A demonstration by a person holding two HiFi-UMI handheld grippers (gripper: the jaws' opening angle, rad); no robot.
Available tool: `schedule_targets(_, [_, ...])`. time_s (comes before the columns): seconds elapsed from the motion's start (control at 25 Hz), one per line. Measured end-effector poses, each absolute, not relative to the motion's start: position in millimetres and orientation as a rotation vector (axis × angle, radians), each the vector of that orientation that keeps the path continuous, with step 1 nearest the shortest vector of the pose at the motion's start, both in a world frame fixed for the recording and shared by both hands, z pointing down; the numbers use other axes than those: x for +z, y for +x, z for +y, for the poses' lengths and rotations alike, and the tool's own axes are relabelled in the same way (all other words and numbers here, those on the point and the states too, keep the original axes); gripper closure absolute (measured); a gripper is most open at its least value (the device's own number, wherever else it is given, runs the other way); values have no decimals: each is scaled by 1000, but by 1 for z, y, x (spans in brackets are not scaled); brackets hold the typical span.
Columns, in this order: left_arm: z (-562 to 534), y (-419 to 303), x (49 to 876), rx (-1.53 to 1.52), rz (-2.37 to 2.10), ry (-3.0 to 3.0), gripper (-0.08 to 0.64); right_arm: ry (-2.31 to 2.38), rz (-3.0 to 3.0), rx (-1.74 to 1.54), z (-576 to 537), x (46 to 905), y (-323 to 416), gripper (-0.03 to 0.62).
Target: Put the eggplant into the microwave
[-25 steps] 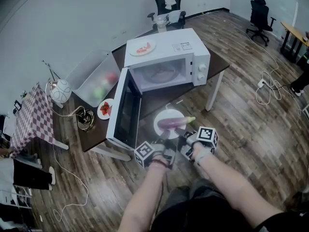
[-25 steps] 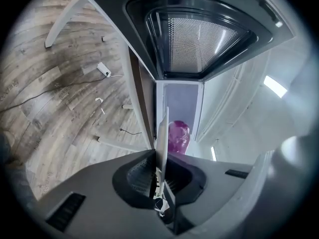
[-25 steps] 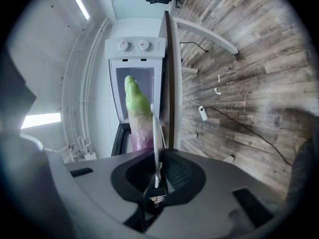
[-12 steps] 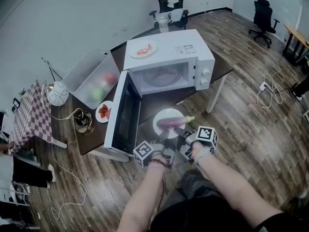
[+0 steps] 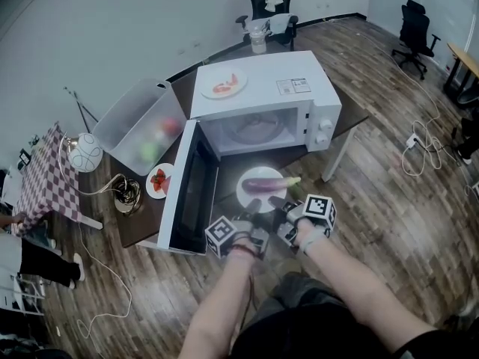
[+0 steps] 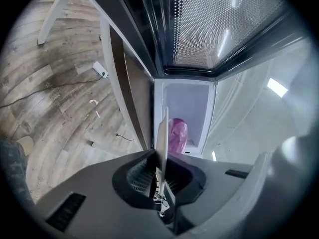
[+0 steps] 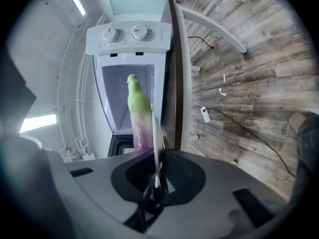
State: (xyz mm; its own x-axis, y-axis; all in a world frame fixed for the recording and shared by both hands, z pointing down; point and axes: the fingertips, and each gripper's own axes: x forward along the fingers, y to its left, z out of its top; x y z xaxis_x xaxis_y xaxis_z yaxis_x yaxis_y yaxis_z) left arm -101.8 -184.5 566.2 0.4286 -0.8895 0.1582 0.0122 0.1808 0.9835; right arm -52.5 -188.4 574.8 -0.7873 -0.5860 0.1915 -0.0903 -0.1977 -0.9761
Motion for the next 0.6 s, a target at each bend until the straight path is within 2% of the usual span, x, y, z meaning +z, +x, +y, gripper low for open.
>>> schedule_targets(0.6, [-255,-106,564,-836,-933,1228,535,-782,1797,-2043,-260,569,-56,565])
